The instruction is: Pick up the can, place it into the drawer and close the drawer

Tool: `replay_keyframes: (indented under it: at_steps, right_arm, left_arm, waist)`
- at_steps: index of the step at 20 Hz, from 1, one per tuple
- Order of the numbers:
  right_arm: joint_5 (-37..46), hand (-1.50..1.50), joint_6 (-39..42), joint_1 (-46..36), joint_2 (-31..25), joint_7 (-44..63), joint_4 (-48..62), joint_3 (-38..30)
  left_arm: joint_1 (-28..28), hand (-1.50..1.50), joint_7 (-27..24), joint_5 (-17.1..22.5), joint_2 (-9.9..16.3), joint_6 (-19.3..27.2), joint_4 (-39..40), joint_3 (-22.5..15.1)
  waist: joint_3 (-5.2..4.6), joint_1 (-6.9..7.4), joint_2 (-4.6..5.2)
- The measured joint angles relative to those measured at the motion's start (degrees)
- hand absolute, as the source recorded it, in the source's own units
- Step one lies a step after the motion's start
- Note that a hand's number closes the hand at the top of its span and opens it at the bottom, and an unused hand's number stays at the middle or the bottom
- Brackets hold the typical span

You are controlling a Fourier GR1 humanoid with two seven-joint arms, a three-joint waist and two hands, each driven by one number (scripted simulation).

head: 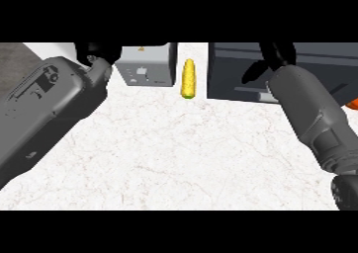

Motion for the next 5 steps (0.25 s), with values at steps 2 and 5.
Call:
replay_keyframes:
  at_steps: [2, 5]
  right_arm:
    - [-3.5, -1.5, 1.9, -0.5, 0.5, -1.9, -0.2, -3.3]
    - [-7.1, -1.5, 3.9, -1.0, 0.8, -4.2, -0.3, -6.7]
  left_arm:
    - [0.4, -1.5, -0.1, -0.2, -0.1, 0.1, -0.2, 0.0]
    - [0.9, -1.5, 0.5, -0.2, 0.6, -0.2, -1.1, 0.0]
  waist:
    - [0.0, -0.31, -0.06]
    - [0.0, -0.23, -0.1]
